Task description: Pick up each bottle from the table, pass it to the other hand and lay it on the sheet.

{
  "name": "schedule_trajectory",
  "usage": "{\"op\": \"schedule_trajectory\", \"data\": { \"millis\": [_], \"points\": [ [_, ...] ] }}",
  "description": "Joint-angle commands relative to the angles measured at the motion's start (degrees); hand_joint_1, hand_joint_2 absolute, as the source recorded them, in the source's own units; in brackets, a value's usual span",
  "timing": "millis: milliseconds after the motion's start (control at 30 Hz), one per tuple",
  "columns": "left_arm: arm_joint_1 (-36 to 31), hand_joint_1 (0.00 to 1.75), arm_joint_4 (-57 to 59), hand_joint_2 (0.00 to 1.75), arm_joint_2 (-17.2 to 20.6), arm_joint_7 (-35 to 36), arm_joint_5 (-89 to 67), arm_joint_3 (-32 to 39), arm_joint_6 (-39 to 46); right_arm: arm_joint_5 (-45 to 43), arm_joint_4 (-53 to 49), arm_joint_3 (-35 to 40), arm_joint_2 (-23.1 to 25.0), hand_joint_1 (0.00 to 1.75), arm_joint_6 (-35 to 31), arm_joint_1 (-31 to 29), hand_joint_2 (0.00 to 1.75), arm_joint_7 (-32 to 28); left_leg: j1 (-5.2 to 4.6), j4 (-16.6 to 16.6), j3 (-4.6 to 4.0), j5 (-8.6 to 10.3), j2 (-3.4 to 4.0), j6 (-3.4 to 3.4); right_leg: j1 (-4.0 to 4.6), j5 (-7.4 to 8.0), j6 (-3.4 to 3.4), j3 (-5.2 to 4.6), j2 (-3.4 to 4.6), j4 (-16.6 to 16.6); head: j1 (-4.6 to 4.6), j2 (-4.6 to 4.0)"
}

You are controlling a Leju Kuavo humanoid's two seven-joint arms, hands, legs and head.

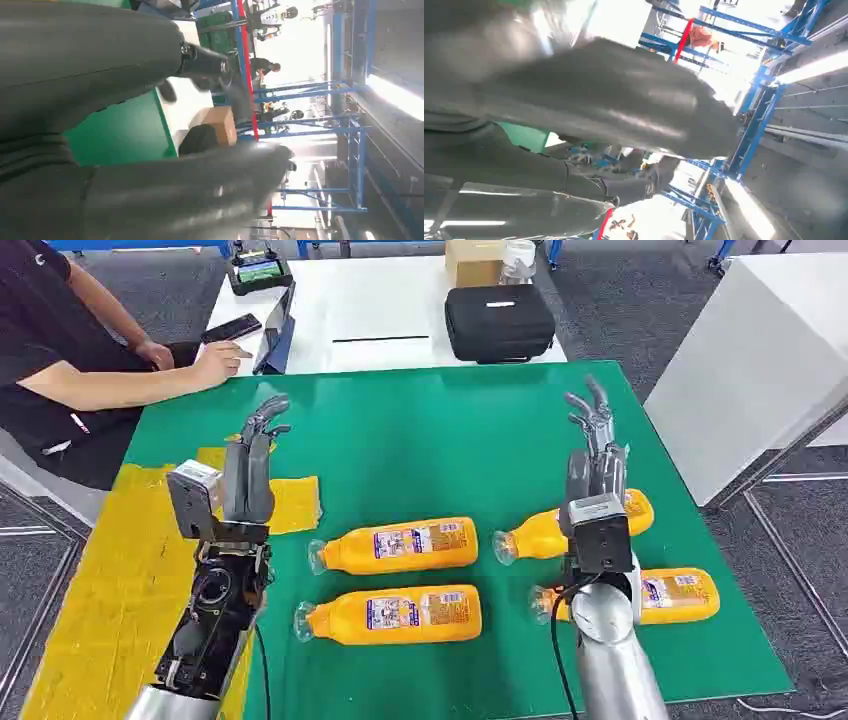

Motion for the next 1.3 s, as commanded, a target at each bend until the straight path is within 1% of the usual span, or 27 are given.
{"op": "schedule_trajectory", "data": {
  "millis": [33,167,233,267,367,433,467,533,600,633,667,700,733,767,800,833,867,900,933,967,1000,1100,1133,1200,1233,1267,1300],
  "points": [
    [14.46,1.75,-0.82,0.00,2.70,-12.05,5.71,0.80,-9.19,-17.18,-5.13,1.06,-1.76,1.75,16.54,19.54,0.00,-13.69,0.02,-0.01,0.22,-0.09,0.03,-0.07,0.03,-0.09,-0.06,0.22,-0.02,-0.02,0.00,0.00],
    [14.46,1.75,-0.82,0.00,2.70,-12.05,5.71,0.80,-9.19,-17.18,-5.13,1.06,-1.76,1.75,16.54,19.54,0.00,-13.69,0.01,-0.01,0.25,-0.10,0.02,-0.07,0.02,-0.10,-0.07,0.26,-0.03,-0.02,0.00,0.00],
    [14.35,1.75,-0.81,0.00,2.63,-12.05,5.73,0.77,-9.21,-17.03,-5.19,1.17,-1.72,1.75,16.48,19.37,0.00,-13.53,0.02,-0.01,0.08,-0.03,0.02,-0.04,0.02,-0.02,-0.03,0.08,0.00,-0.03,0.00,0.00],
    [14.35,1.75,-0.81,0.00,2.63,-12.05,5.73,0.77,-9.21,-17.03,-5.19,1.17,-1.72,1.75,16.48,19.37,0.00,-13.53,0.01,-0.01,0.23,-0.09,0.03,-0.07,0.02,-0.09,-0.06,0.23,-0.02,-0.02,0.00,0.00],
    [14.35,1.75,-0.81,0.00,2.63,-12.05,5.73,0.77,-9.21,-17.03,-5.19,1.17,-1.72,1.75,16.48,19.37,0.00,-13.53,0.01,-0.01,0.16,-0.06,0.02,-0.05,0.02,-0.07,-0.05,0.16,-0.02,-0.01,0.00,0.00],
    [14.28,1.75,-0.85,0.00,2.52,-12.06,5.73,0.74,-9.20,-16.85,-5.22,1.27,-1.74,1.75,16.44,19.16,0.00,-13.23,0.03,-0.59,1.00,-0.18,-0.07,-0.09,0.05,-0.21,-0.09,1.03,-0.12,-0.60,0.00,0.00],
    [14.28,1.75,-0.85,0.00,2.52,-12.06,5.73,0.74,-9.20,-16.85,-5.22,1.27,-1.74,1.75,16.44,19.16,0.00,-13.23,0.02,-0.40,0.73,-0.14,-0.03,-0.06,0.03,-0.16,-0.06,0.74,-0.06,-0.41,0.02,0.00],
    [14.22,1.75,-0.91,0.00,2.42,-11.97,5.73,0.63,-9.25,-16.68,-5.29,1.39,-1.76,1.75,16.48,18.83,0.00,-12.81,0.02,-0.25,0.88,-0.40,-0.03,-0.12,0.04,-0.44,-0.06,0.90,-0.07,-0.25,0.00,0.00],
    [14.02,1.75,-1.11,0.00,2.13,-11.17,5.64,0.25,-9.33,-15.94,-5.62,1.60,-1.77,1.75,16.12,18.09,0.00,-11.53,0.02,-0.01,0.24,-0.38,0.06,-0.17,0.03,-0.37,0.02,0.25,0.07,-0.01,-0.02,0.00],
    [13.97,1.75,-1.12,0.00,2.04,-11.10,5.64,0.18,-9.33,-15.85,-5.68,1.62,-1.75,1.75,16.05,17.93,0.00,-11.39,0.03,0.00,0.36,-0.46,0.04,-0.20,0.04,-0.46,0.00,0.36,0.04,0.00,0.00,0.00],
    [13.80,1.75,-1.05,0.00,1.93,-10.85,5.65,0.05,-9.35,-15.52,-5.71,1.65,-1.74,1.75,15.82,17.66,0.00,-10.93,0.00,-0.04,0.19,-0.38,0.01,-0.19,0.00,-0.37,0.01,0.17,0.01,-0.04,0.00,0.00],
    [13.43,1.75,-0.62,0.00,1.83,-10.51,5.66,-0.23,-9.52,-15.04,-5.62,1.73,-1.76,1.75,15.43,17.26,0.00,-10.60,0.02,-0.02,0.59,-0.55,0.04,-0.24,0.04,-0.53,-0.05,0.58,0.00,-0.03,0.02,0.00],
    [13.14,1.75,-0.30,0.00,1.88,-10.36,5.57,-0.41,-9.57,-14.85,-5.59,1.76,-1.70,1.75,15.19,17.07,0.00,-10.38,0.01,-0.03,0.18,-0.39,0.01,-0.15,0.01,-0.37,-0.01,0.16,0.00,-0.04,-0.02,0.00],
    [12.89,1.75,0.03,0.00,1.83,-10.30,5.57,-0.49,-9.59,-14.73,-5.60,1.87,-1.61,1.75,15.07,16.89,0.00,-10.20,0.02,-0.01,0.26,-0.43,0.01,-0.17,0.02,-0.40,-0.03,0.26,-0.02,-0.03,0.02,0.00],
    [12.62,1.75,0.35,0.00,1.90,-10.26,5.53,-0.64,-9.55,-14.52,-5.60,1.79,-1.50,1.75,14.65,16.82,0.00,-9.91,0.03,-0.01,0.13,-0.38,-0.01,-0.15,0.03,-0.35,-0.02,0.14,-0.01,-0.04,0.00,0.00],
    [12.76,1.75,0.45,0.00,1.83,-10.19,5.21,-0.53,-8.41,-12.91,-5.82,1.29,-1.00,1.75,12.19,17.05,0.00,-9.71,0.02,-0.03,0.08,-0.34,-0.02,-0.13,0.02,-0.31,-0.01,0.07,-0.01,-0.06,0.00,0.00],
    [13.53,0.40,-0.16,0.00,1.67,-10.44,5.42,-0.11,-7.77,-11.85,-6.28,1.09,-0.86,0.23,10.12,17.74,0.00,-10.17,0.02,-0.04,0.19,-0.34,-0.02,-0.12,0.03,-0.33,-0.04,0.18,-0.03,-0.06,0.00,0.00],
    [14.00,0.40,-0.61,0.00,1.85,-10.44,5.43,-0.13,-7.75,-11.82,-6.64,1.28,-1.12,0.23,9.89,18.25,0.00,-10.25,0.01,-0.05,0.15,-0.31,-0.02,-0.09,0.01,-0.31,-0.04,0.14,-0.02,-0.06,0.00,0.00],
    [14.35,0.40,-0.93,0.00,1.92,-10.43,5.44,-0.15,-7.73,-11.85,-6.84,1.32,-1.29,0.23,9.76,18.51,0.00,-10.29,0.02,-0.06,0.31,-0.36,-0.01,-0.11,0.03,-0.36,-0.07,0.30,-0.03,-0.07,0.00,0.00],
    [14.55,0.09,-1.13,0.00,2.03,-10.42,5.44,-0.12,-7.72,-11.91,-6.97,1.30,-1.37,0.00,9.64,18.80,0.00,-10.36,0.02,-0.06,0.24,-0.34,0.00,-0.10,0.02,-0.33,-0.05,0.23,0.00,-0.08,0.00,0.00],
    [15.48,0.00,-1.82,0.00,1.86,-10.31,6.72,0.44,-8.16,-13.95,-7.27,1.79,-2.53,0.00,10.89,19.48,0.00,-10.37,0.02,-0.07,0.36,-0.38,0.01,-0.12,0.03,-0.38,-0.07,0.35,-0.01,-0.08,0.00,0.00],
    [18.12,0.00,-3.21,0.00,2.11,-9.47,7.31,2.19,-8.05,-15.33,-9.87,0.98,-6.76,0.00,11.68,22.05,0.00,-8.44,0.01,-0.08,0.26,-0.33,0.01,-0.07,0.02,-0.34,-0.04,0.26,0.00,-0.09,0.00,0.00],
    [18.19,0.00,-3.08,0.00,2.15,-9.43,7.31,2.57,-8.06,-16.07,-10.97,0.11,-7.47,0.00,12.37,22.73,0.00,-8.13,0.03,-0.09,0.43,-0.41,0.02,-0.09,0.04,-0.42,-0.05,0.45,0.00,-0.13,0.00,0.00],
    [17.91,0.00,-2.58,0.00,2.08,-9.03,7.44,2.93,-8.29,-15.71,-12.02,-0.58,-8.14,0.00,13.00,23.31,0.00,-7.73,-0.01,-0.06,0.15,-0.29,-0.07,-0.05,-0.01,-0.32,-0.01,0.17,-0.07,-0.07,-0.02,0.00],
    [17.68,0.00,-2.13,0.00,1.87,-8.71,7.70,3.63,-8.36,-11.16,-12.69,-1.18,-8.93,0.00,11.85,23.94,1.75,-4.05,0.00,-0.06,0.39,-0.40,-0.09,-0.08,0.01,-0.45,-0.03,0.43,-0.11,-0.08,0.00,0.00],
    [17.47,0.00,-1.57,0.00,2.10,-8.51,7.51,4.67,-7.88,-4.66,-14.72,-2.21,-11.05,0.00,11.97,26.01,1.75,0.33,0.02,-0.04,0.51,-0.47,-0.12,-0.09,0.03,-0.52,-0.04,0.57,-0.16,-0.09,0.00,0.00],
    [17.68,0.00,-1.68,0.00,2.17,-8.52,7.66,5.73,-7.61,0.70,-15.46,-3.19,-12.39,0.00,12.13,27.22,1.75,3.14,0.00,-0.04,0.30,-0.39,-0.08,-0.08,0.00,-0.41,-0.02,0.34,-0.10,-0.06,0.00,0.00]
  ]
}}
